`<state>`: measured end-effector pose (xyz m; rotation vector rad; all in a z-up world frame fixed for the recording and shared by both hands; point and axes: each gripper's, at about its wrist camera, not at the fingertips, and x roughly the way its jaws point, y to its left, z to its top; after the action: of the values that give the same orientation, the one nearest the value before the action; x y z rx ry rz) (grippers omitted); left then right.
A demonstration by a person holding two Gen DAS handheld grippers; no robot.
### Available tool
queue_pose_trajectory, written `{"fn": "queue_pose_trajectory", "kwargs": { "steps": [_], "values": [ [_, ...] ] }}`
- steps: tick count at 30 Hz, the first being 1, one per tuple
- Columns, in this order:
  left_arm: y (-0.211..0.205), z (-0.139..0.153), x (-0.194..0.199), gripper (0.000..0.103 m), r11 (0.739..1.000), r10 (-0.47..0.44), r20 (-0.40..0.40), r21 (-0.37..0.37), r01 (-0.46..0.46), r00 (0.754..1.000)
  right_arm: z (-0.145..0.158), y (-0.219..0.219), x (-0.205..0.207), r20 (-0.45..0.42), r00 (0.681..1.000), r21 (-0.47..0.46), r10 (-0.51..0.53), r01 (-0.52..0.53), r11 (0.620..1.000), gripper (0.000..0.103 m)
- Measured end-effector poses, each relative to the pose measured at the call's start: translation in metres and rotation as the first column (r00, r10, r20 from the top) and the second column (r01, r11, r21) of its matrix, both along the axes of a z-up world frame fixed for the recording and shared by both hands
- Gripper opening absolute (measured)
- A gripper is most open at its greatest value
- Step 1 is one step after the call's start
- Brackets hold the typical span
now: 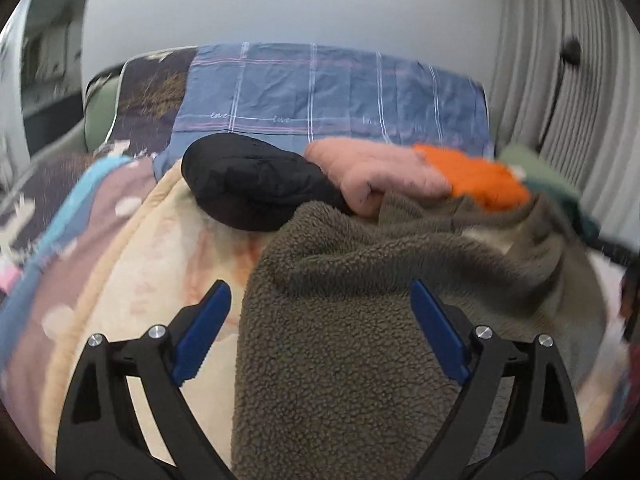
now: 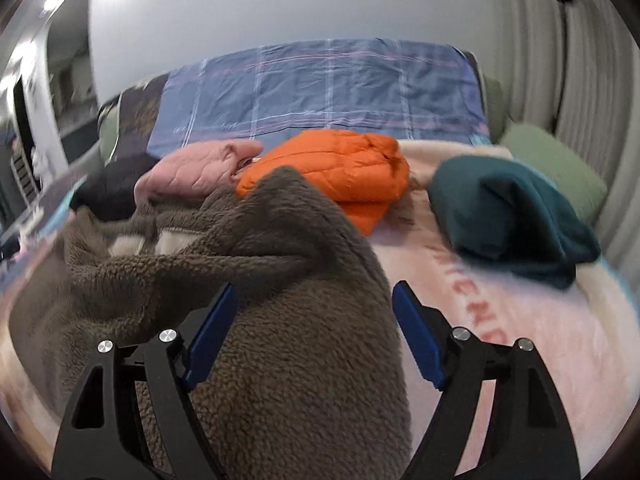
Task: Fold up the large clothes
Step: 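Fold the hem up toward the collar with both tools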
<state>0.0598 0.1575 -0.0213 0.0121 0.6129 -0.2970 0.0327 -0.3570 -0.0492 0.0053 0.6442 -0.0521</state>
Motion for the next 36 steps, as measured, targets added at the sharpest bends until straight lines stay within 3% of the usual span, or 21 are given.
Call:
{"fn": "queue_pose_trajectory", "kwargs": {
  "steps": [2,4,6,10,12,16,18,20,21,22,25,27,30,33,34,36],
  "values": [
    [-0.010,0.003,0.008,0.085,0.998,-0.018,0.010,0.062,0.018,1.000,0.001,0.006,0.010,-0.004,1.000,-0.049,0.028,-0.028,0.998,0.080],
    [-0.017,0.008,0.020,0.071,0.995,-0.039,0.014,0.091,0.037,0.999,0.007,0.010,0.025,-0.003,0.998,-0.097,0.060,-0.060,0.993,0.080],
    [-0.027,0.018,0.041,0.050,0.993,-0.064,0.007,0.103,0.063,0.998,0.015,0.016,0.037,0.006,0.996,-0.131,0.090,-0.088,0.987,0.079],
    [-0.054,0.030,0.082,0.044,0.985,-0.124,-0.019,0.122,0.125,0.992,0.027,0.036,0.083,-0.046,0.977,-0.160,0.208,-0.212,0.964,0.043],
    [-0.076,0.027,0.103,0.044,0.971,-0.190,-0.060,0.138,0.197,0.980,0.024,0.050,0.105,-0.101,0.951,-0.117,0.291,-0.302,0.946,0.035],
    [-0.118,0.000,0.121,0.048,0.906,-0.327,-0.162,0.228,0.358,0.931,-0.002,0.074,0.138,-0.251,0.879,-0.103,0.407,-0.442,0.891,0.037],
    [-0.132,-0.027,0.117,0.062,0.844,-0.380,-0.239,0.306,0.441,0.894,-0.021,0.081,0.141,-0.349,0.839,-0.174,0.418,-0.497,0.850,0.048],
    [-0.135,-0.052,0.106,0.065,0.784,-0.402,-0.287,0.382,0.489,0.869,-0.033,0.073,0.139,-0.408,0.805,-0.193,0.430,-0.537,0.821,0.056],
    [-0.131,-0.055,0.101,0.065,0.785,-0.413,-0.276,0.376,0.493,0.868,-0.035,0.066,0.137,-0.420,0.792,-0.168,0.442,-0.547,0.820,0.058],
    [-0.123,-0.052,0.098,0.066,0.804,-0.419,-0.257,0.339,0.488,0.871,-0.034,0.057,0.135,-0.425,0.782,-0.130,0.456,-0.551,0.824,0.063],
    [-0.110,-0.047,0.101,0.076,0.832,-0.417,-0.282,0.265,0.488,0.864,-0.035,0.048,0.127,-0.458,0.755,-0.098,0.470,-0.568,0.817,0.074],
    [-0.108,-0.048,0.100,0.080,0.826,-0.423,-0.289,0.267,0.497,0.859,-0.038,0.045,0.123,-0.466,0.751,-0.110,0.468,-0.574,0.811,0.075],
    [-0.111,-0.054,0.106,0.082,0.826,-0.413,-0.310,0.270,0.495,0.857,-0.048,0.048,0.127,-0.473,0.761,-0.093,0.445,-0.545,0.833,0.073],
    [-0.112,-0.061,0.109,0.081,0.836,-0.405,-0.337,0.238,0.494,0.850,-0.057,0.050,0.133,-0.467,0.771,-0.060,0.432,-0.515,0.855,0.045],
    [-0.111,-0.061,0.109,0.078,0.842,-0.405,-0.339,0.224,0.491,0.849,-0.058,0.051,0.131,-0.448,0.787,-0.074,0.424,-0.505,0.860,0.031],
    [-0.109,-0.061,0.106,0.039,0.845,-0.431,-0.338,0.174,0.505,0.837,-0.055,0.052,0.127,-0.411,0.817,-0.085,0.405,-0.477,0.875,0.018]
  ]
}}
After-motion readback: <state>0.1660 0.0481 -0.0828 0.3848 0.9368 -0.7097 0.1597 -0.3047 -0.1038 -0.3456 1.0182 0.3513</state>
